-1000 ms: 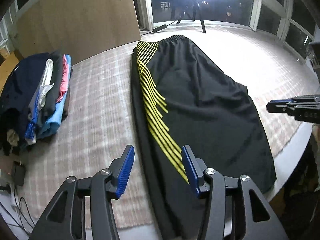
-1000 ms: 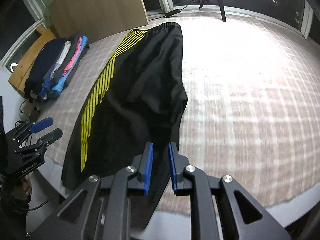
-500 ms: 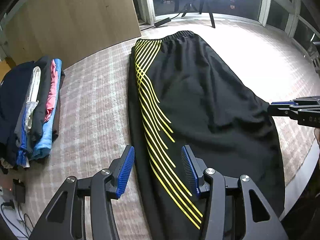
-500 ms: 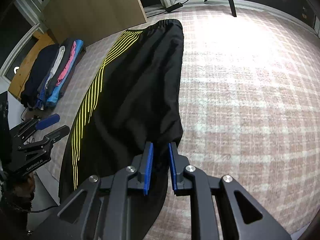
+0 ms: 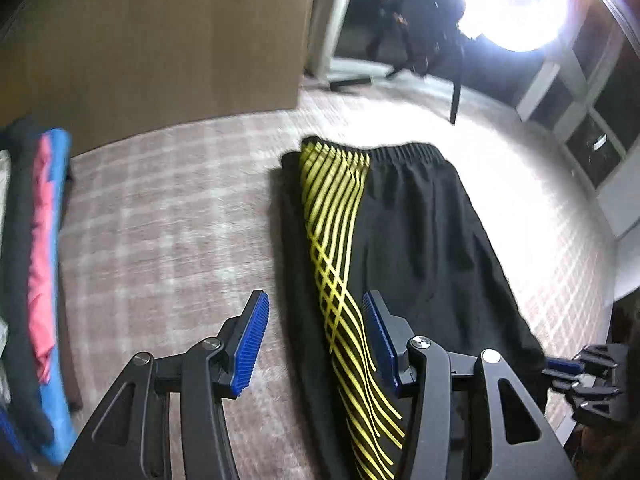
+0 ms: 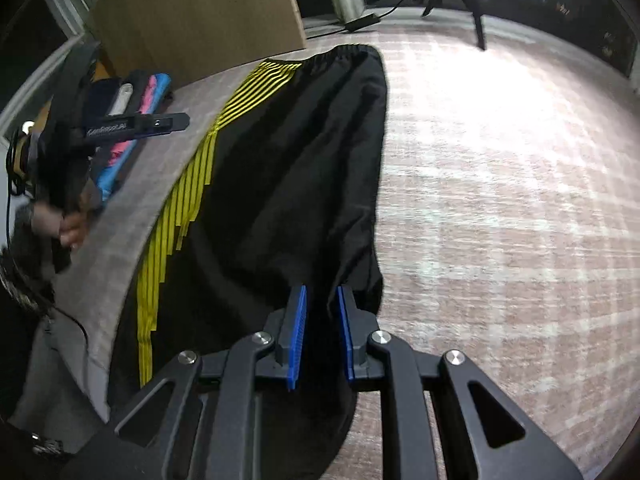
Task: Fold clothes
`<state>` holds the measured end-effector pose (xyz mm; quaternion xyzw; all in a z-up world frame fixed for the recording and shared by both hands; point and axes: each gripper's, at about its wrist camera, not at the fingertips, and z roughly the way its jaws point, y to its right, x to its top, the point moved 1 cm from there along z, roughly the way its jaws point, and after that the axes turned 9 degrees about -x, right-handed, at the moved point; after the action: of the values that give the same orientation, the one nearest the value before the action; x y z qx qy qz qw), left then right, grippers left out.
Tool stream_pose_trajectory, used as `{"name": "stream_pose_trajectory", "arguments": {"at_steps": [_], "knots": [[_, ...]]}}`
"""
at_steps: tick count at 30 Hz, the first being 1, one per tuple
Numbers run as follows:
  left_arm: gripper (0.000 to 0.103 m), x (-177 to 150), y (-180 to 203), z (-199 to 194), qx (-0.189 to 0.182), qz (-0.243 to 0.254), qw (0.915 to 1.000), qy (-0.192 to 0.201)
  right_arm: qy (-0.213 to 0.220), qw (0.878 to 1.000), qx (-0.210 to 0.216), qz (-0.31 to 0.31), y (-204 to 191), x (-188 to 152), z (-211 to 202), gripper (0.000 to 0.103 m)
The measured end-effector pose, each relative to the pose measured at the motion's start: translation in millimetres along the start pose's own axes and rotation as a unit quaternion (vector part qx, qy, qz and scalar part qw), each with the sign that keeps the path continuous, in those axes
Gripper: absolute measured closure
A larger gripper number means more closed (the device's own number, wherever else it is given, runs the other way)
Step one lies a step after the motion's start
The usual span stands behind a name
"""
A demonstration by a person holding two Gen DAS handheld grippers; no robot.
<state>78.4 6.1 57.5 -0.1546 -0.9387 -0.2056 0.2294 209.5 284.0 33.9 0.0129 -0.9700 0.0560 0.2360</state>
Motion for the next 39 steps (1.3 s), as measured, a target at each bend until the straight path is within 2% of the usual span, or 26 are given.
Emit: {"name": "stream_pose_trajectory", "arguments": {"at_steps": [4, 6, 10, 18, 21, 23, 29, 30, 31, 32, 34, 36, 38, 39], "knots": [[0.056, -23.9, 11.5, -5.7, -0.001, 0.023, 0.9997, -0.007, 0.014, 0.999, -0.014, 0.033, 15.7, 1.5, -11.9, 0.085], [0.056, -39.1, 12.8, -4.5, -0.007, 0.029, 0.9993, -0.023, 0.016, 0.999, -0.015, 0.045, 21.9, 1.3, -14.6, 0.079], [0.058, -54.5, 9.3, 8.0, -0.008, 0.029, 0.9982, -0.051, 0.014, 0.998, -0.023, 0.054, 26.5, 0.4, -12.9, 0.078], [0.060, -55.8, 16.8, 5.2, -0.013, 0.031, 0.9991, -0.027, 0.001, 0.998, -0.019, 0.066, 33.8, 11.0, 3.3, 0.076], [0.060, -58.3, 20.5, 8.3, -0.013, 0.041, 0.9986, -0.032, -0.003, 0.997, -0.009, 0.074, 37.5, 15.2, 6.9, 0.074], [0.076, -59.3, 18.8, 12.8, -0.014, 0.035, 0.9986, -0.038, -0.004, 0.997, -0.005, 0.078, 39.1, 17.0, 7.8, 0.074], [0.088, -59.8, 21.2, 15.1, -0.023, 0.032, 0.9984, -0.040, 0.001, 0.996, 0.017, 0.092, 42.3, 21.8, 0.7, 0.074], [0.092, -60.3, 22.0, 15.8, -0.024, 0.033, 0.9983, -0.041, 0.004, 0.995, 0.023, 0.095, 42.4, 23.4, -1.4, 0.074], [0.102, -60.4, 22.4, 16.1, -0.026, 0.033, 0.9982, -0.043, 0.006, 0.995, 0.029, 0.097, 42.4, 25.1, -3.5, 0.071], [0.101, -60.3, 21.6, 14.8, -0.025, 0.029, 0.9984, -0.040, 0.004, 0.995, 0.030, 0.095, 41.7, 25.5, -1.7, 0.066], [0.101, -61.5, 15.2, 10.7, -0.025, 0.013, 0.9990, -0.035, -0.002, 0.996, 0.028, 0.088, 40.0, 26.1, 2.9, 0.065], [0.095, -63.1, 10.6, 7.6, -0.032, 0.001, 0.9989, -0.035, -0.008, 0.996, 0.027, 0.081, 38.3, 26.6, 7.4, 0.065], [0.055, -62.6, 8.8, 4.6, -0.025, -0.009, 0.9992, -0.031, -0.014, 0.997, 0.025, 0.074, 36.6, 27.2, 12.0, 0.065], [0.050, -62.3, 7.9, 3.1, -0.021, -0.014, 0.9993, -0.029, -0.016, 0.997, 0.025, 0.070, 35.8, 27.5, 14.3, 0.064]]}}
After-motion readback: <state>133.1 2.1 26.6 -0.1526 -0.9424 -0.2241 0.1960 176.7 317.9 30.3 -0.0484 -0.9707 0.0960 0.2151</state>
